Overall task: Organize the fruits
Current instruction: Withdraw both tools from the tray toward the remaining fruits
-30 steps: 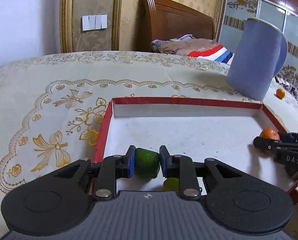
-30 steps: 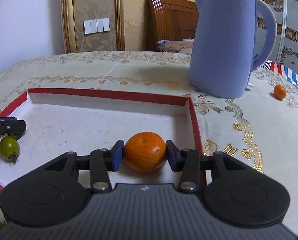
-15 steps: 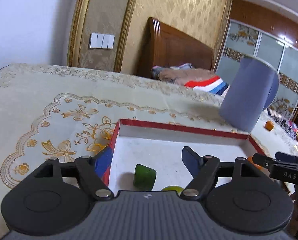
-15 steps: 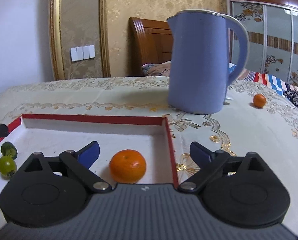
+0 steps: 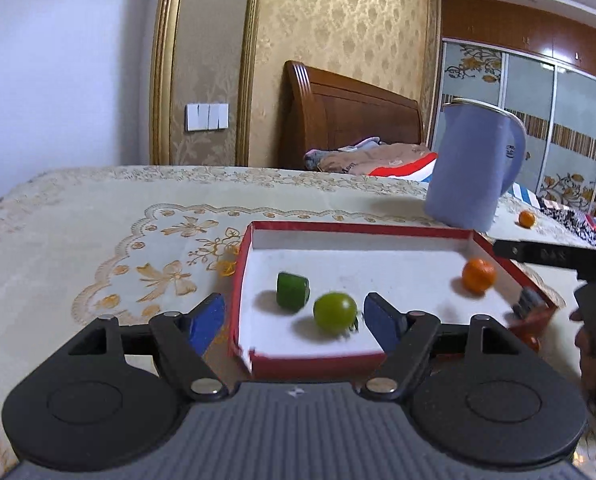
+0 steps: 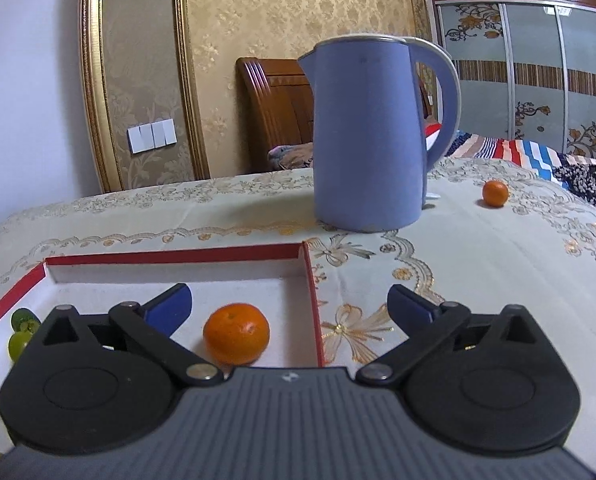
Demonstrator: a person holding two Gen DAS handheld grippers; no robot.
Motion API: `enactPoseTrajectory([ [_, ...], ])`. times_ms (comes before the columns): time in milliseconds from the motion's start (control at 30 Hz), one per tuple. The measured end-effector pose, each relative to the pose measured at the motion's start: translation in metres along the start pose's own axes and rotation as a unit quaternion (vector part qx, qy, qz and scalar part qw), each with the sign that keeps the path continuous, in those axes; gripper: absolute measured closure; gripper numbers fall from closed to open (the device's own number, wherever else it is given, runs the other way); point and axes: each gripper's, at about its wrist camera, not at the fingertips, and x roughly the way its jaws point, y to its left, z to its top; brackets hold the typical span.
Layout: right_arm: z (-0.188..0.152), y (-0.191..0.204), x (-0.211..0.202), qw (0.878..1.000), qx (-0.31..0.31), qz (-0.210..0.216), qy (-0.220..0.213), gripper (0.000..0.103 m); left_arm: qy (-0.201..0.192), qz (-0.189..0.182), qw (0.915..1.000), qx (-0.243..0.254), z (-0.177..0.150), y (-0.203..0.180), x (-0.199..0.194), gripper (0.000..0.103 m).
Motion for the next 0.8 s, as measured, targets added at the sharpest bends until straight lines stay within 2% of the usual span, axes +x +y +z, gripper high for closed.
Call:
enactPoseTrajectory([
  [133, -0.005, -0.005, -0.012, 1.0, 0.011, -0.007, 0.001, 0.0, 0.017, -0.008, 0.9998, -0.005, -0.015, -0.003, -0.015, 0.017],
  [267, -0.015, -0.013, -0.028, 0.999, 0.028, -0.008, 0.018, 0.0, 0.033, -0.011, 0.9994, -0.007, -0.031, -0.006, -0.023, 0.017],
  [400, -0.03, -0.02, -0.058, 1.0, 0.03, -0.005, 0.003, 0.0, 0.043, -0.028, 0.9985, -0.02, -0.038, -0.005, -0.026, 0.017],
  [533, -0.043, -0.033, -0.08, 0.998, 0.059, 0.003, -0.008, 0.0, 0.05, -0.032, 0.9983, -0.005, -0.043, -0.013, -0.031, 0.017],
  [667, -0.046, -0.043, -0.085, 0.996, 0.088, 0.004, -0.018, 0.0, 0.066, -0.021, 0.9975, 0.008, -0.049, -0.022, -0.031, 0.017],
  [800, -0.045, -0.041, -0.08, 0.997, 0.08, 0.004, -0.004, 0.0, 0.072, -0.016, 0.997, 0.023, -0.052, -0.028, -0.031, 0.017],
])
